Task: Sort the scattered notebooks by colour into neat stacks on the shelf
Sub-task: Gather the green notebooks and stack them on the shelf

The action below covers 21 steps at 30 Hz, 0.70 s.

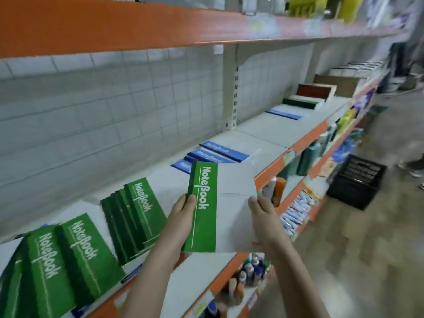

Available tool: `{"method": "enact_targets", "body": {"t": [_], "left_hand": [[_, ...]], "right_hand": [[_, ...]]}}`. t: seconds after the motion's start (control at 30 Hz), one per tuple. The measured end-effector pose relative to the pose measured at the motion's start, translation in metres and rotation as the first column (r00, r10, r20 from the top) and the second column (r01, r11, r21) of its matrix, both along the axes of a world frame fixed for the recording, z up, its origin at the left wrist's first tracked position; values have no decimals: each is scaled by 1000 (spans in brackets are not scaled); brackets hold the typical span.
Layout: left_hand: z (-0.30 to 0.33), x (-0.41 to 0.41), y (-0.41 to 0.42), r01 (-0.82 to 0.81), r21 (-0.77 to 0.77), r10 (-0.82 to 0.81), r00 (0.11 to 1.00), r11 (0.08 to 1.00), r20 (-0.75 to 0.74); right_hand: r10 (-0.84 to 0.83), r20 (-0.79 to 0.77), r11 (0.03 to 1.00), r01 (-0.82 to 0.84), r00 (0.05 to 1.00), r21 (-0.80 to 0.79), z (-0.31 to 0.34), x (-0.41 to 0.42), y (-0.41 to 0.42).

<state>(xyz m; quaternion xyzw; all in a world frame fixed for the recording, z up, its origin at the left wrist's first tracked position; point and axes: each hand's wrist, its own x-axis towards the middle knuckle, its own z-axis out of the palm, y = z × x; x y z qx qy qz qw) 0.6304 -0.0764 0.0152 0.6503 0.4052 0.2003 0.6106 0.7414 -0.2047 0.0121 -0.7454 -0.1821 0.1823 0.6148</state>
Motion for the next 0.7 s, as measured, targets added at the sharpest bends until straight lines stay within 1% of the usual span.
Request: {"method": "enact_targets", "body": {"t": [0.1, 0.17, 0.23, 0.3, 0.37, 0.43, 0.53, 0.7], "left_hand": [[-7, 45, -26, 127, -46, -127, 992, 991, 12], [-13, 74, -48, 226, -48, -226, 974, 973, 13], [-20, 103, -73, 340, -16, -340, 940, 940, 13], [-24, 131, -100, 412, 10, -412, 911, 911, 9], [-30, 157, -125, 472, -12, -472, 882, 881, 13], [-35, 182, -149, 526, -24, -525, 851, 850, 25], [-45, 212, -176, 587, 8, -587, 810, 810, 15], [-66, 249, -206, 662, 8, -662, 749, 749, 10]], "right_hand": [[-121, -59, 992, 123, 991, 23, -9, 29, -40], [-205, -71, 978, 206, 976, 12, -18, 45, -69], [-304, -53, 952, 305, 951, -1, -28, 59, -101], [-395, -58, 918, 396, 917, 7, -34, 72, -131], [-471, -71, 881, 472, 879, -8, -39, 87, -158], [-518, -82, 855, 517, 852, -29, -43, 102, -180], [-565, -87, 825, 564, 820, -44, -51, 120, -209], [-584, -98, 812, 579, 806, -73, -66, 145, -240]]}}
